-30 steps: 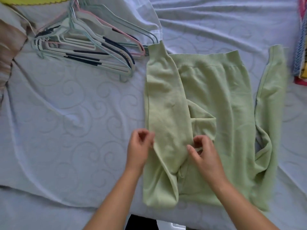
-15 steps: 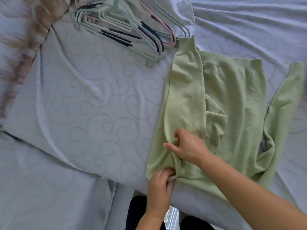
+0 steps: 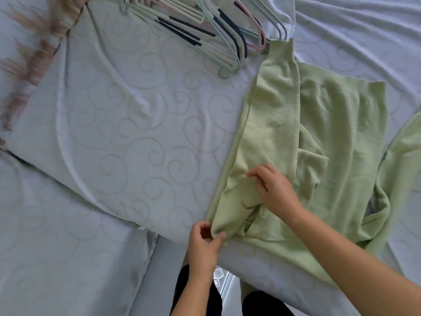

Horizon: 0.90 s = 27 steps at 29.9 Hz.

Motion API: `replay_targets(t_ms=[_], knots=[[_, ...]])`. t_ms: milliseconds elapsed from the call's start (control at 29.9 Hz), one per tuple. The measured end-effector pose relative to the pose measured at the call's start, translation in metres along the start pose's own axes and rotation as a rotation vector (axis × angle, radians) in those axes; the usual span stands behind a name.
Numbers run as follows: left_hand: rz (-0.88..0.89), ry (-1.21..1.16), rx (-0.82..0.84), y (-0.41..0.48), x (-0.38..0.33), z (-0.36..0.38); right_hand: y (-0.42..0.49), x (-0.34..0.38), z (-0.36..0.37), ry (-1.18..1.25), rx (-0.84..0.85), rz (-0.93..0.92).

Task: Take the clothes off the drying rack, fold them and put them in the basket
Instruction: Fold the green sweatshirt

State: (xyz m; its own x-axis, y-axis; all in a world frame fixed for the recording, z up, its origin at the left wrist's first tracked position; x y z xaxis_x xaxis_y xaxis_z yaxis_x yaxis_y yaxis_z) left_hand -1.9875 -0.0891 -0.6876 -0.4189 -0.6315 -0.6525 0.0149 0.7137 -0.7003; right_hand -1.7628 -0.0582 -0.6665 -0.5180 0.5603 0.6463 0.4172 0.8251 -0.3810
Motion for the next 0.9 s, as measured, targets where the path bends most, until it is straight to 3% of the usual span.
replay_targets(t_ms=[67,167,234,401,501,568,635,668,802,902], knots=[[-0.002,0.001,-0.027,-0.01,0.006,-0.001,-0.006,-0.002,-0.008,-0.181,-0.143,-0.181],[-0.103,-0.207,0.075,-0.017,0.007,0.001,-0.003,-0.018,0.004,-0.462,-0.055,-0.263],[-0.068,-0.154,0.153,-0.013,0.007,-0.006,0.001,-0.034,0.015,-0.621,0.014,-0.268],[0.283,0.53,0.234,0.014,0.001,-0.024,0.011,-0.048,0.018,-0.734,0.065,-0.305],[0.414,0.674,0.015,0.009,-0.015,-0.025,0.007,-0.045,0.019,-0.719,0.022,-0.308],[0.664,0.707,-0.117,-0.011,-0.039,-0.008,0.003,-0.042,0.021,-0.685,-0.023,-0.287],[0.956,0.825,0.007,-0.028,-0.049,0.027,0.002,-0.04,0.024,-0.649,-0.056,-0.26],[1.011,0.924,0.116,-0.026,-0.042,0.04,0.002,-0.04,0.026,-0.644,-0.068,-0.255],[0.852,1.312,0.31,0.022,0.0,0.043,0.005,-0.041,0.026,-0.644,-0.058,-0.246],[0.807,1.355,0.323,0.023,0.005,0.043,0.003,-0.039,0.017,-0.567,-0.033,-0.219]])
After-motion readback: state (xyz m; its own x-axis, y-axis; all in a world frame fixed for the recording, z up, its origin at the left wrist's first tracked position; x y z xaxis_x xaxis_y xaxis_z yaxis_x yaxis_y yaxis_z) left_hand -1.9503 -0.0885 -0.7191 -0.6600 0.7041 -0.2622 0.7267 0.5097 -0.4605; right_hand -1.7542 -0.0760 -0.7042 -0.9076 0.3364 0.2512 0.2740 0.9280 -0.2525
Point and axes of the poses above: each hand's wrist, its own y-axis towards the middle knuckle, its own z-axis out of the palm, x = y × z, the point moved 5 cm from there along y, towards the middle knuckle, and after that the axes turned 7 degrees about z, right-handed, at the moved point
